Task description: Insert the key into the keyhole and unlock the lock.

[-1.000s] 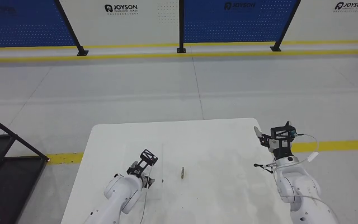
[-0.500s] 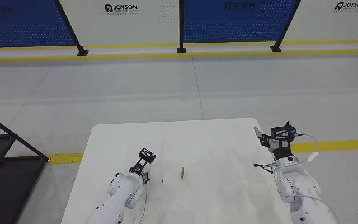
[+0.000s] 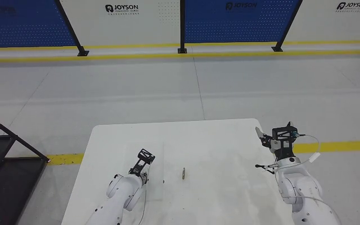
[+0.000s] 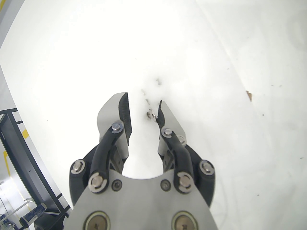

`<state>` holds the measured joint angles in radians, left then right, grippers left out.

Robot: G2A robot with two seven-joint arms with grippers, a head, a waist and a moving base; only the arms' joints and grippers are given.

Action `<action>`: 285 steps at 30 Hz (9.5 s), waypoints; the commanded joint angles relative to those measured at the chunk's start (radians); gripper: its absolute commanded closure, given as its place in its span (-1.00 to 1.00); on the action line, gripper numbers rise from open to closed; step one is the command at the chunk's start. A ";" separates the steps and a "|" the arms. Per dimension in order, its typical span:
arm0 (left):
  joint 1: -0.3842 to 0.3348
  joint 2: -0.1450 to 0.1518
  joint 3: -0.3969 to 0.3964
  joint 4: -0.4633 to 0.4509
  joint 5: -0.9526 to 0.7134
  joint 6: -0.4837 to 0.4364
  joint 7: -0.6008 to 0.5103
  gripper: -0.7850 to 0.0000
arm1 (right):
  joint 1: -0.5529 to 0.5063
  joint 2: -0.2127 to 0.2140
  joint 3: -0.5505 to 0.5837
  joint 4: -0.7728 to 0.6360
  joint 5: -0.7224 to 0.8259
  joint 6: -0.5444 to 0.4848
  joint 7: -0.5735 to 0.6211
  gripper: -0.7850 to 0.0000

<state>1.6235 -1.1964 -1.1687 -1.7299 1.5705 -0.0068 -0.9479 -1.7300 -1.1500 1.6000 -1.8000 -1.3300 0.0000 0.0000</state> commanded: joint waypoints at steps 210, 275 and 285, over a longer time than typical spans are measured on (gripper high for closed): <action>0.040 -0.047 0.120 0.118 -0.899 -0.804 1.374 1.00 | 0.268 -0.157 -0.790 0.463 0.757 -1.012 -0.808 1.00; 0.044 -0.072 0.118 0.119 -0.865 -0.762 1.380 1.00 | 0.252 -0.159 -0.766 0.427 0.767 -0.955 -0.755 1.00; 0.047 -0.073 0.115 0.118 -0.870 -0.765 1.374 1.00 | 0.223 -0.176 -0.738 0.410 0.710 -0.935 -0.791 1.00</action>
<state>1.6706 -1.2692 -1.0541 -1.6129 0.7000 -0.7720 0.4262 -1.5053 -1.3241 0.8607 -1.3911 -0.6167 -0.9336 -0.7881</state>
